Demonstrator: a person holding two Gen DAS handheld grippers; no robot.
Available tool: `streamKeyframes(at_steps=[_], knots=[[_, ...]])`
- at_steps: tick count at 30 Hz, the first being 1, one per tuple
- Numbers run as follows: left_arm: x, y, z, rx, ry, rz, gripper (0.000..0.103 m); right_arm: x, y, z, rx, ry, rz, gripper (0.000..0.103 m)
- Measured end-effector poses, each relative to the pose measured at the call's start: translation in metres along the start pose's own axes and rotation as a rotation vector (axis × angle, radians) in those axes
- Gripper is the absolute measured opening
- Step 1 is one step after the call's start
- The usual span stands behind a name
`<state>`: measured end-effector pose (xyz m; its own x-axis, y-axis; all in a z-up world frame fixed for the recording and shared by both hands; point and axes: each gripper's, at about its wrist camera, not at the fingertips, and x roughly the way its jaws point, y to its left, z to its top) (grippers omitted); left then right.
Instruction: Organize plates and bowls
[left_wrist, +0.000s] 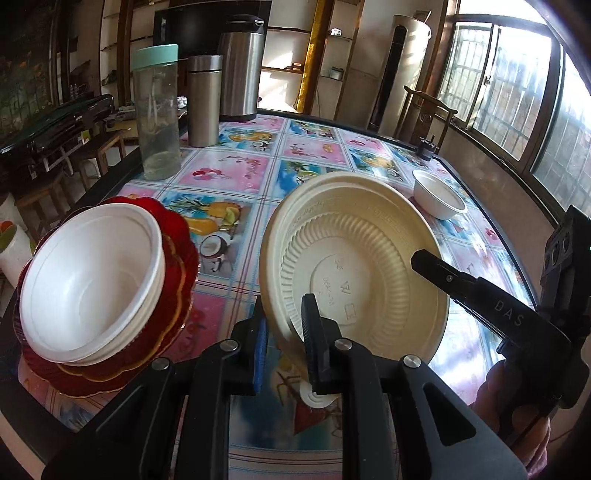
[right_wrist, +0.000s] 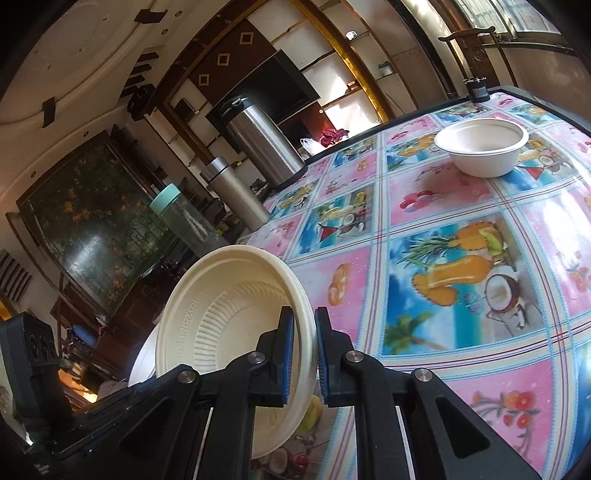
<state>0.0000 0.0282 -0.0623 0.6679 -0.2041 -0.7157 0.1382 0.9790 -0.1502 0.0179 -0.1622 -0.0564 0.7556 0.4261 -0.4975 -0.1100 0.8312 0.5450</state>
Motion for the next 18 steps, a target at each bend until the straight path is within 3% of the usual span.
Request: streamKeyframes(at_steps=[8, 18], knots=[[-0.033, 0.034, 0.003, 0.009, -0.086, 0.069, 0.015, 0.017, 0.039, -0.008, 0.016, -0.015, 0.108, 0.012], [-0.053, 0.097, 0.013, -0.08, -0.148, 0.183, 0.015, 0.066, 0.103, -0.01, -0.007, 0.042, 0.229, 0.013]])
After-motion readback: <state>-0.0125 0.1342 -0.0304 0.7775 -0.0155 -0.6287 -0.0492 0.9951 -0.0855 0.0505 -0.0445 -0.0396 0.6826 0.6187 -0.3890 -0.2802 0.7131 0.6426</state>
